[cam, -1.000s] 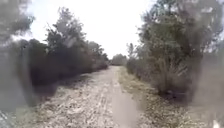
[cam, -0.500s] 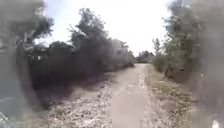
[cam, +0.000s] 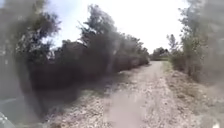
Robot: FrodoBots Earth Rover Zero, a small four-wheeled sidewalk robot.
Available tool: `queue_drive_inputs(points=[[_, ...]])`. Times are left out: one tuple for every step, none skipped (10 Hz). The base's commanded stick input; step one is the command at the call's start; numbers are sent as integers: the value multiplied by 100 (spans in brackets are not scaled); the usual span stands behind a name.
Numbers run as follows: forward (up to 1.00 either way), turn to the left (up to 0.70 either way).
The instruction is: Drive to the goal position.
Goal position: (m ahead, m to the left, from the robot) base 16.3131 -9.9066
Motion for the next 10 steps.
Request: queue_drive_inputs(points=[[70, 0], [70, 0], [70, 0], [70, 0], [70, 0], [70, 0], [70, 0], [70, 0], [70, 0], [70, 0]])
